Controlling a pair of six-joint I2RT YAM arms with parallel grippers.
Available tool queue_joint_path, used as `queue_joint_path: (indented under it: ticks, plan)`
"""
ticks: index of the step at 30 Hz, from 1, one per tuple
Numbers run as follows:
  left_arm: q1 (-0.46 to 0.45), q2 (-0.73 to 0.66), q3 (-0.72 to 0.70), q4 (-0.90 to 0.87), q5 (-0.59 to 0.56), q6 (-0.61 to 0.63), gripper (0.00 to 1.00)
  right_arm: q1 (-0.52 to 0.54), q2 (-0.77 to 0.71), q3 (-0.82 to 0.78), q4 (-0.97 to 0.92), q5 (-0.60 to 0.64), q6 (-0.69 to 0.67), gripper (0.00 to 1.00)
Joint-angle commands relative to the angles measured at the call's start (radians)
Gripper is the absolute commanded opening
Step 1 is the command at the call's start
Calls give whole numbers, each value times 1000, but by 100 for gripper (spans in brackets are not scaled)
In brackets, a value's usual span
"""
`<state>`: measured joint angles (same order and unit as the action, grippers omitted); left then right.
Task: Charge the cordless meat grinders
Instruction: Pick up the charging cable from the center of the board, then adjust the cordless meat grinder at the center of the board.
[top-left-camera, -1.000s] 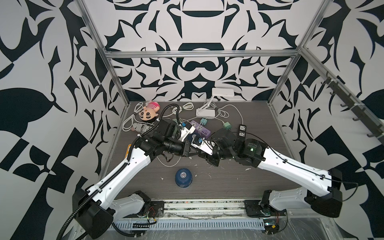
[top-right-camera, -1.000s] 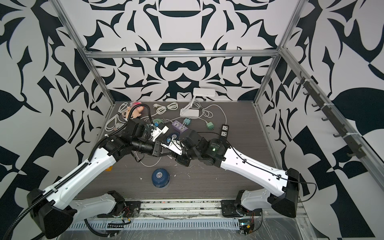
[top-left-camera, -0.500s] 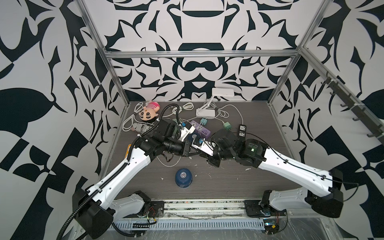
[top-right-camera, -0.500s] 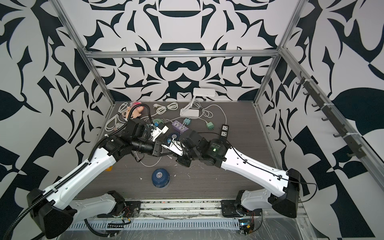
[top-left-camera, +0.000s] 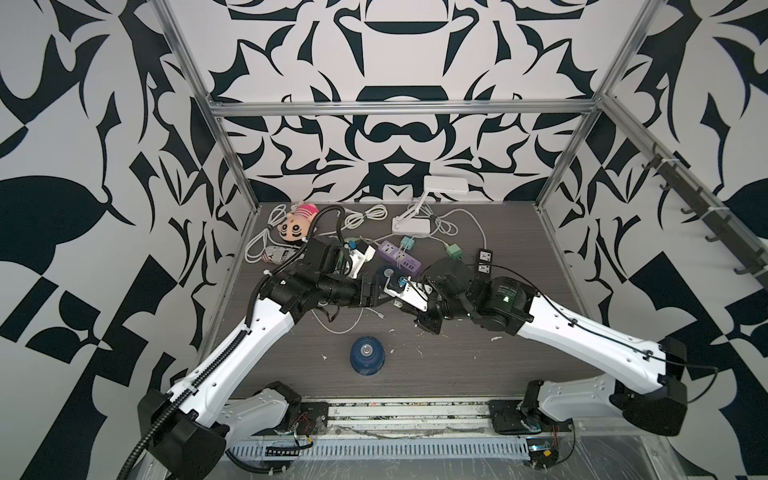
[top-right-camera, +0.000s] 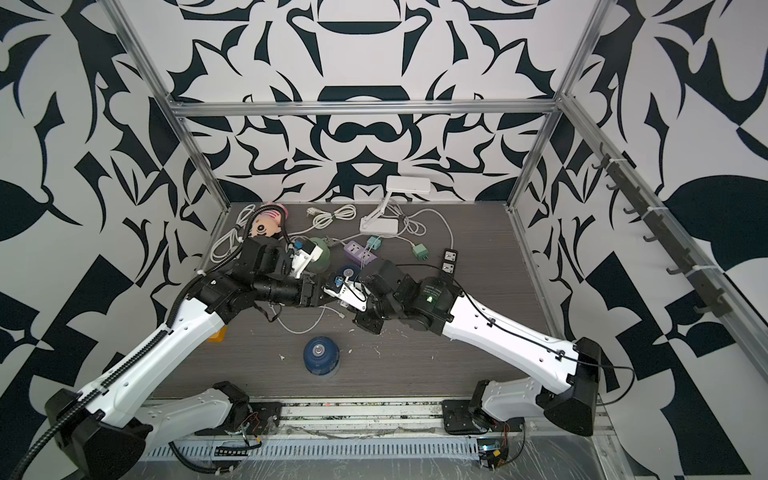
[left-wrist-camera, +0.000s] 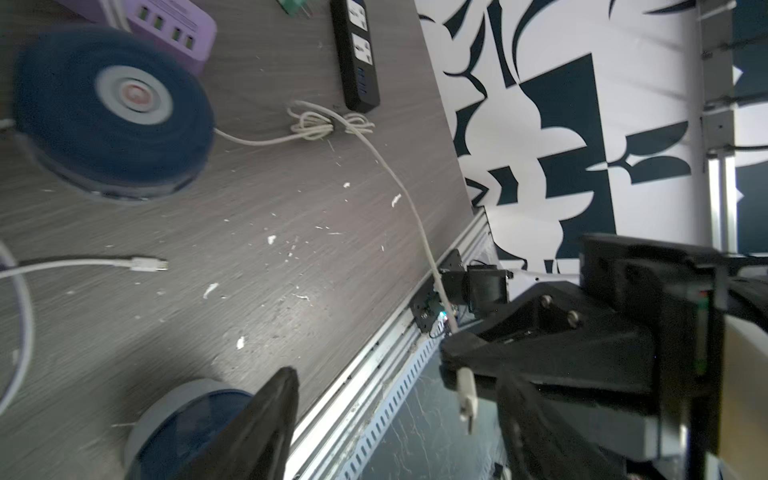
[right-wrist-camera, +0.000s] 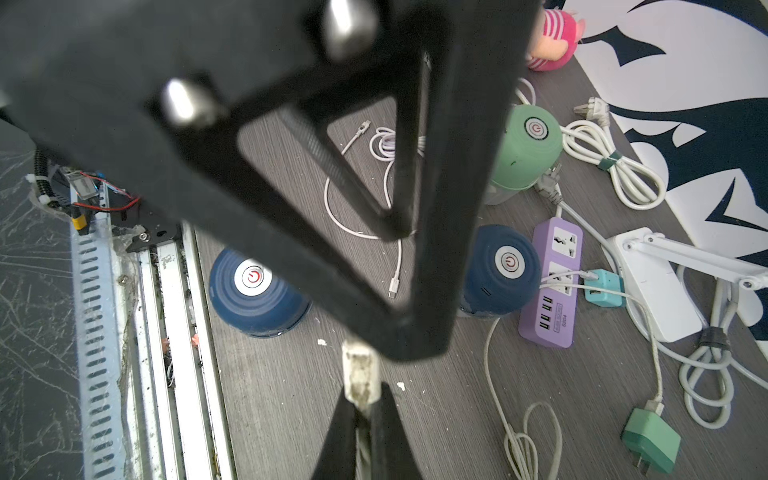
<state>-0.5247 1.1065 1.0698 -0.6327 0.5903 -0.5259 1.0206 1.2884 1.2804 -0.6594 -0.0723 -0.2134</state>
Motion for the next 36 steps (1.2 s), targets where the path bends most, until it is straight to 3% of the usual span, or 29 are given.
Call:
queue_joint_path:
  ticks: [1,7,11,15,25,36]
  plan:
    - [65,-41,-66,-26,-40,-17,77,3,-36,-32,49,29,45,0]
    - [115,-47,-246,28,-52,-127,78,3,-42,-206,219,14,280,0]
    - [114,-117,-387,99,-84,-228,81,2,-21,-312,293,52,479,0]
    - [114,-194,-475,117,-103,-296,84,8,34,-357,305,13,604,0]
    - [113,-364,-614,145,-137,-472,84,150,121,-463,426,43,958,0]
    - [74,-519,-689,85,-91,-620,89,184,184,-442,399,47,1098,0]
